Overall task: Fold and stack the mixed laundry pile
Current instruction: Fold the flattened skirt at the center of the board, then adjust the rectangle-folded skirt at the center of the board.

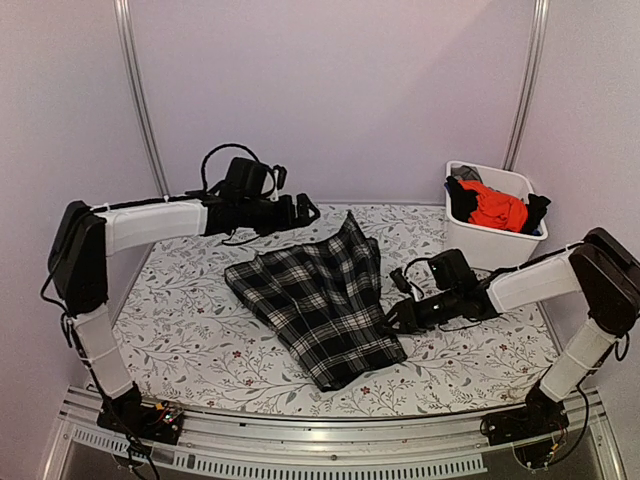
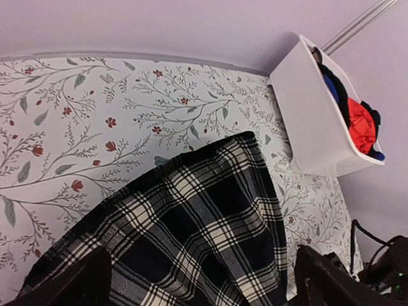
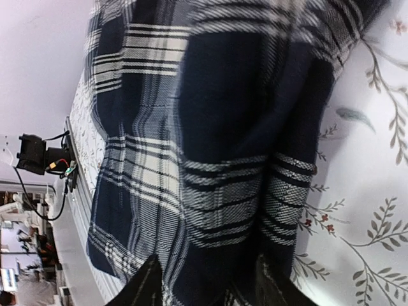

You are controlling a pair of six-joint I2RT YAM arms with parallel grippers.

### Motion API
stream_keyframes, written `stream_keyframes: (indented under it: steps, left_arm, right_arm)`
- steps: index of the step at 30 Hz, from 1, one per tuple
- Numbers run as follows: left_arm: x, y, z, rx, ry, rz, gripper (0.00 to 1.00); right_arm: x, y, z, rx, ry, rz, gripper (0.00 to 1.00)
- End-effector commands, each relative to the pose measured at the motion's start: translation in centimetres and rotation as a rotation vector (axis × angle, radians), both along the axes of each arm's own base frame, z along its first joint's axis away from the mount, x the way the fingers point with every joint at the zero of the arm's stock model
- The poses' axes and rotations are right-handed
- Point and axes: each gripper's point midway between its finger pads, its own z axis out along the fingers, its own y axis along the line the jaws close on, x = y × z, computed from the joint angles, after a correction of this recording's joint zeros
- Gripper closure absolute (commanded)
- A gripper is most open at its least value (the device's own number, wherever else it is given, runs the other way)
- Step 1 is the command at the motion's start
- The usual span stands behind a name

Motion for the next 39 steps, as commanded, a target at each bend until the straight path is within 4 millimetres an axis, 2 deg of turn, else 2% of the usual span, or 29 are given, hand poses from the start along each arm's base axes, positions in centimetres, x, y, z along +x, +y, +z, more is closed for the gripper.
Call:
stream_keyframes:
  steps: [1, 3, 6, 8, 10, 14, 15, 17, 19, 22, 24, 26, 29, 32, 33, 34, 35, 36, 37, 39]
  left_arm:
    - [-2.6, 5.6, 0.6, 0.076, -0.001, 0.115, 0.00]
    - [-4.5, 7.3, -0.7, 0.093, 0.027, 0.138, 0.00]
    - [-7.7, 9.4, -3.1, 0.094, 0.072, 0.156, 0.00]
    - [-9.3, 10.4, -4.5, 0.090, 0.096, 0.170, 0.00]
    - [-10.4, 11.1, -6.0, 0.087, 0.120, 0.178, 0.00]
    - [-12.2, 10.4, -8.6, 0.036, 0.182, 0.143, 0.00]
    - [-11.9, 9.9, -8.6, 0.008, 0.166, 0.138, 0.00]
    - [-12.0, 9.6, -10.0, 0.010, 0.188, 0.132, 0.04]
    - [-11.5, 9.1, -11.1, 0.012, 0.197, 0.116, 0.17]
    - [-10.3, 8.6, -12.8, 0.050, 0.210, 0.111, 0.33]
    - [-8.9, 8.7, -13.7, 0.070, 0.217, 0.120, 0.45]
    - [-7.3, 9.1, -14.5, 0.072, 0.226, 0.127, 0.53]
    - [-4.0, 10.6, -15.3, 0.084, 0.230, 0.160, 0.66]
    - [-0.9, 11.7, -14.3, 0.065, 0.201, 0.159, 0.74]
    - [-0.3, 11.7, -13.6, 0.057, 0.188, 0.146, 0.74]
    - [0.1, 11.6, -12.8, 0.056, 0.172, 0.130, 0.68]
    - [0.2, 11.5, -11.7, 0.059, 0.153, 0.114, 0.56]
    - [-0.1, 11.3, -10.6, 0.058, 0.138, 0.102, 0.45]
    - [-0.7, 11.4, -9.7, 0.057, 0.128, 0.102, 0.34]
    - [-2.5, 11.5, -8.1, 0.045, 0.110, 0.093, 0.24]
  right_arm:
    - [1.4, -0.6, 5.1, 0.001, -0.121, -0.040, 0.40]
    - [2.7, -1.3, 6.8, -0.017, -0.187, -0.084, 0.29]
    - [5.4, -2.0, 8.2, -0.041, -0.243, -0.140, 0.24]
    - [7.0, -1.7, 7.5, -0.068, -0.231, -0.144, 0.22]
    - [7.9, -1.1, 5.6, -0.101, -0.189, -0.126, 0.21]
    - [8.3, -0.7, 2.2, -0.136, -0.126, -0.113, 0.18]
    - [8.2, -0.8, 1.1, -0.152, -0.109, -0.112, 0.18]
    - [7.8, -0.7, -0.5, -0.163, -0.076, -0.095, 0.19]
    - [6.7, -0.7, -2.7, -0.165, -0.020, -0.072, 0.23]
    - [5.4, -0.3, -4.0, -0.112, 0.026, -0.045, 0.31]
    - [4.5, 0.0, -4.2, -0.063, 0.061, -0.039, 0.40]
    - [4.3, 0.6, -4.0, -0.013, 0.084, -0.033, 0.51]
    - [5.0, 2.5, -2.9, 0.066, 0.091, -0.021, 0.65]
    - [5.7, 5.1, -1.7, 0.121, 0.096, 0.001, 0.76]
    - [5.9, 5.6, -1.6, 0.128, 0.102, 0.002, 0.77]
    - [6.0, 5.7, -1.4, 0.134, 0.101, -0.003, 0.77]
    - [6.1, 5.5, -1.2, 0.135, 0.106, -0.020, 0.76]
    - [6.1, 5.0, -1.1, 0.129, 0.104, -0.037, 0.71]
    - [5.7, 4.2, -1.7, 0.113, 0.117, -0.055, 0.62]
    - [5.1, 2.7, -1.1, 0.110, 0.119, -0.088, 0.49]
